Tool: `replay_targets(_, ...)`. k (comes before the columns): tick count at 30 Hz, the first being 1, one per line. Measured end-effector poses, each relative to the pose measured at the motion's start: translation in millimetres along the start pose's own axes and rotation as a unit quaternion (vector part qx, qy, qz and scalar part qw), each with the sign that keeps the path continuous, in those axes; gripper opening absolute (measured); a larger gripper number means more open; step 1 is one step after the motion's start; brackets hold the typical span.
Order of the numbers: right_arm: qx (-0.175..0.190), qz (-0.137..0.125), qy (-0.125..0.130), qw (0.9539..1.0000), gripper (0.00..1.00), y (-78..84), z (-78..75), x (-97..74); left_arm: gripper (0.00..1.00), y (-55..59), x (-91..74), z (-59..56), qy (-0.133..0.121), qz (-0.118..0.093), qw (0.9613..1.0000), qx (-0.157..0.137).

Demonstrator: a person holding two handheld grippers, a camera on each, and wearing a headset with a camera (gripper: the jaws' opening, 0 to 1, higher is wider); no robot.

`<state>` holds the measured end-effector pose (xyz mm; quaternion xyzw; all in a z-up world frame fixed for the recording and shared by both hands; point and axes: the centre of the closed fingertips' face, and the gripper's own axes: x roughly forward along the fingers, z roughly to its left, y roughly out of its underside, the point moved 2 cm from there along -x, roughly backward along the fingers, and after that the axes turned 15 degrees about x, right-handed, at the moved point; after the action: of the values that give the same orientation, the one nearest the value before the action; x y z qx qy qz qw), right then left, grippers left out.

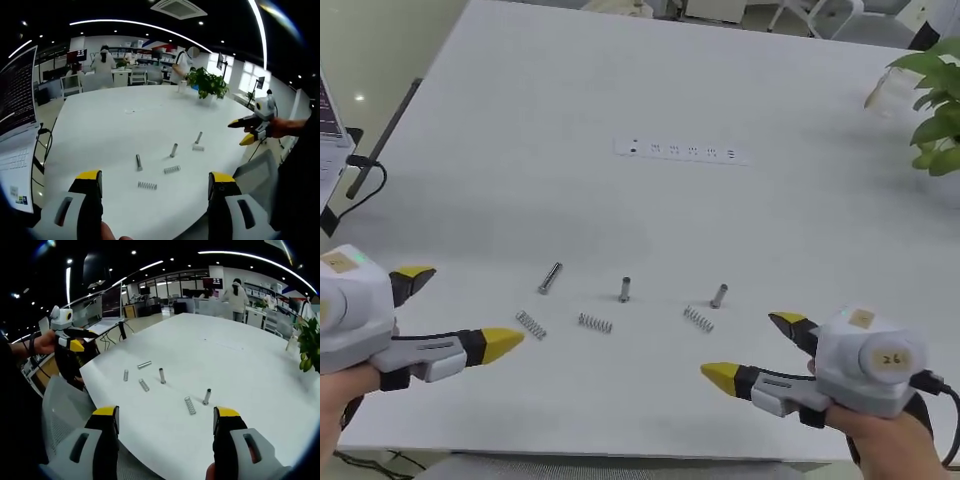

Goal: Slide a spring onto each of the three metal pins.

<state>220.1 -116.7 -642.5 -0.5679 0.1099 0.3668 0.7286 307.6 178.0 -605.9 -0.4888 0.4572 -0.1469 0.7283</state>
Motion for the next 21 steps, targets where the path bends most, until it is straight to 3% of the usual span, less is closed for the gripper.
replay_targets(21,0.010,0.002,0.005,0.9999,0.75,6.1,-1.2,-1.7,0.83,-3.9,18.5,8.4,0.013,0.004,0.9999,0.009)
